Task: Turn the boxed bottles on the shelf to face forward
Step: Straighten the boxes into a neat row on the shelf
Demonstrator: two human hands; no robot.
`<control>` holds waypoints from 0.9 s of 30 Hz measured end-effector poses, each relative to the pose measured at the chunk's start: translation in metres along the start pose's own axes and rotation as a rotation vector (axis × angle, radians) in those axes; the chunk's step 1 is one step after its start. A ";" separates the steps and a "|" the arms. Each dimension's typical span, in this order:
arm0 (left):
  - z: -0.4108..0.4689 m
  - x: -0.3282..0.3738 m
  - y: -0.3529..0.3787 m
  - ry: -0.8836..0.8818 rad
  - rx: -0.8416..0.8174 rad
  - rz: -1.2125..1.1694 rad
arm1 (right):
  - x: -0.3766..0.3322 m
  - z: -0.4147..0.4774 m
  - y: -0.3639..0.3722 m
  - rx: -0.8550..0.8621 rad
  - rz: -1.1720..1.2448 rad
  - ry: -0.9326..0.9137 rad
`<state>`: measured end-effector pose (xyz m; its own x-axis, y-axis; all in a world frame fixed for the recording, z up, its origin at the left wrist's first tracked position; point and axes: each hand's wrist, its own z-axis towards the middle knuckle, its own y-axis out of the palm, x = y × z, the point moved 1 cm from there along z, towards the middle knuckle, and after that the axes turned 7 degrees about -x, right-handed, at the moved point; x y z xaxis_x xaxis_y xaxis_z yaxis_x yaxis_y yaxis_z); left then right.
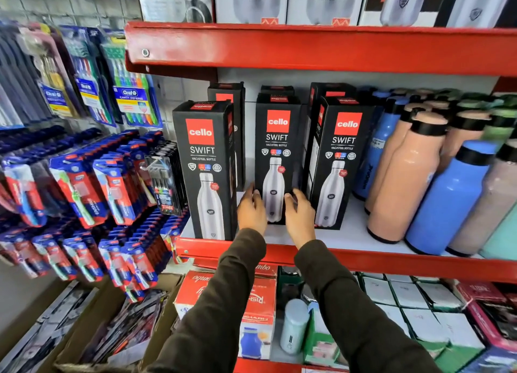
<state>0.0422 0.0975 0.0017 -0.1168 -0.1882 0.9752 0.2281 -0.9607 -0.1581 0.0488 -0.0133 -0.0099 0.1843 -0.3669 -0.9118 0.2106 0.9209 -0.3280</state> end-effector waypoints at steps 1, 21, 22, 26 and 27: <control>0.000 -0.002 0.000 0.005 0.007 0.003 | 0.001 0.000 0.000 0.005 0.007 -0.002; -0.054 -0.016 -0.014 0.097 0.152 0.047 | 0.003 -0.057 -0.008 0.007 0.056 -0.120; -0.058 -0.017 -0.016 0.101 0.153 0.055 | 0.003 -0.060 -0.009 0.011 0.050 -0.122; -0.067 -0.018 -0.020 0.113 0.144 0.076 | 0.001 -0.069 -0.011 0.029 0.036 -0.117; -0.069 -0.017 -0.021 0.116 0.143 0.081 | 0.001 -0.071 -0.012 0.032 0.033 -0.119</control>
<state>-0.0269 0.1072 -0.0227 -0.2009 -0.2934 0.9346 0.3750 -0.9045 -0.2033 -0.0217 -0.0152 -0.0242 0.3035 -0.3513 -0.8857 0.2331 0.9287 -0.2884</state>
